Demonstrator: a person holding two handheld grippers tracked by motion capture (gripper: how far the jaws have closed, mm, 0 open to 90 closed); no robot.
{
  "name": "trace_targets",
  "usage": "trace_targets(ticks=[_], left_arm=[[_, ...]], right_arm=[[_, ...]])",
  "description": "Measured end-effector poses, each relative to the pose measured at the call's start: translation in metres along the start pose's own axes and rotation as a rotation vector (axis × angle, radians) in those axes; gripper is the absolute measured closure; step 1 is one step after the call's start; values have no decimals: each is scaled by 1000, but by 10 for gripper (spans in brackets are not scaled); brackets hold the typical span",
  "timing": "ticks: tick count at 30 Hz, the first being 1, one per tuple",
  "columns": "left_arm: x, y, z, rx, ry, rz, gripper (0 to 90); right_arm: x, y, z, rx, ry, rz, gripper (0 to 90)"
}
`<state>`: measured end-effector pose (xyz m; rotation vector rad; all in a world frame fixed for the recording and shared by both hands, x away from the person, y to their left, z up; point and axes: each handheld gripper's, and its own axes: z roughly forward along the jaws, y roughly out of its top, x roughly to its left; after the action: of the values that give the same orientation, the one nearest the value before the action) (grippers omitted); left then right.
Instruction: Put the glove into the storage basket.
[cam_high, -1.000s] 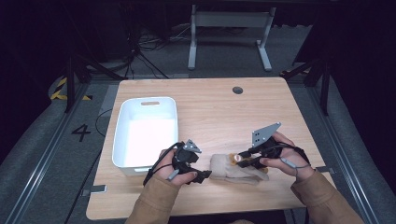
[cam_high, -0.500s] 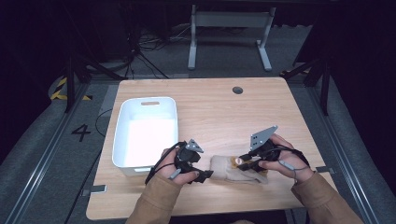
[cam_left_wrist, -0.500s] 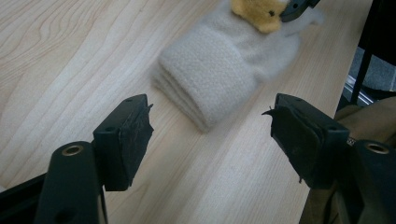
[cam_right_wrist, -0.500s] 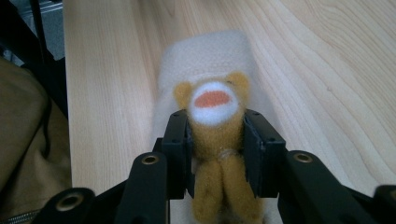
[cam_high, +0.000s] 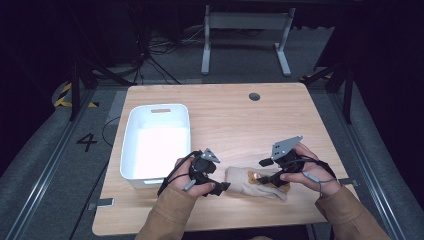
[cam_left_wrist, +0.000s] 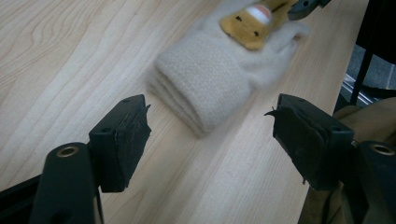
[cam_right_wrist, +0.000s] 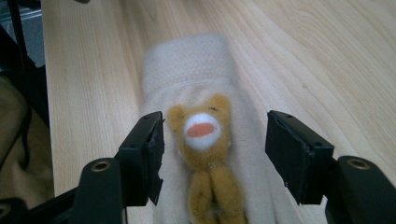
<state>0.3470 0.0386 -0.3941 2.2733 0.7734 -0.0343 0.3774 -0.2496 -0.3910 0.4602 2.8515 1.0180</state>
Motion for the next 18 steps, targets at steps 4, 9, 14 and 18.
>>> trace_targets(ticks=[4,9,14,18], left_arm=[[-1,4,1,11,-9,4,262],[-3,10,4,7,-31,35,208],[-5,15,7,0,-45,63,200],[-7,17,8,17,-28,82,218]], right_arm=[[0,-2,-9,-48,-19,23,378],[0,-8,-23,-92,-54,61,371],[-3,-15,-40,-149,-105,107,359],[-8,-21,-53,-172,-147,132,354]])
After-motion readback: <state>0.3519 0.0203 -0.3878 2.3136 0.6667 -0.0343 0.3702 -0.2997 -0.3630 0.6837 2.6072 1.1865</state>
